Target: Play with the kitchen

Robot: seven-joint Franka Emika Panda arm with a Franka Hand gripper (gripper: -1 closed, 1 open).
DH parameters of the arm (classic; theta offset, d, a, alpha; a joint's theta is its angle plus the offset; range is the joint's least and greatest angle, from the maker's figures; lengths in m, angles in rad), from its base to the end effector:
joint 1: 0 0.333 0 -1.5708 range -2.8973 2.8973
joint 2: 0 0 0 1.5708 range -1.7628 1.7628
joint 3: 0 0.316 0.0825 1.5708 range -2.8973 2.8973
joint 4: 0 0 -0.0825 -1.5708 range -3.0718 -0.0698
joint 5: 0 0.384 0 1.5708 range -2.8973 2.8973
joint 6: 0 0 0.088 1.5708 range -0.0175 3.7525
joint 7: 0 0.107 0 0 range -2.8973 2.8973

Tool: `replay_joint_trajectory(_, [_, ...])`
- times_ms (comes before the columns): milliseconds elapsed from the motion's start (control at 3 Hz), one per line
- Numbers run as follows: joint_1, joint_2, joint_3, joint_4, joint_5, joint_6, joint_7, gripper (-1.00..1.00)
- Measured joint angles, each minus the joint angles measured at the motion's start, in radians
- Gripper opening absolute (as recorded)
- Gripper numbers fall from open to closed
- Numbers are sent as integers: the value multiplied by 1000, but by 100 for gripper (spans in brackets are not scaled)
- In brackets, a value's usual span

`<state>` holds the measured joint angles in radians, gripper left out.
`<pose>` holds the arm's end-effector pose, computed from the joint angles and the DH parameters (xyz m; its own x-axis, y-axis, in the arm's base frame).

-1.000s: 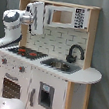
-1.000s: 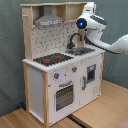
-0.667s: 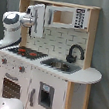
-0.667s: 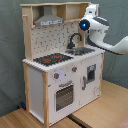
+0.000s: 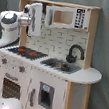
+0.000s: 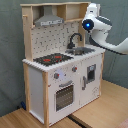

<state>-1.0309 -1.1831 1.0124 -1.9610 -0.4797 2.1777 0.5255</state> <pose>0.3979 0.2743 0.6932 0.5283 0.3987 0.7496 -0.6697 -0.3471 0.6565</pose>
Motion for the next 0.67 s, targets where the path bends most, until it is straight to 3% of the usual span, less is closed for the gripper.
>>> replay_joint_trajectory(333, [0,0,0,0,0,3,1,100])
replay_joint_trajectory(667, [-1,0,9,0,0,79,4,100])
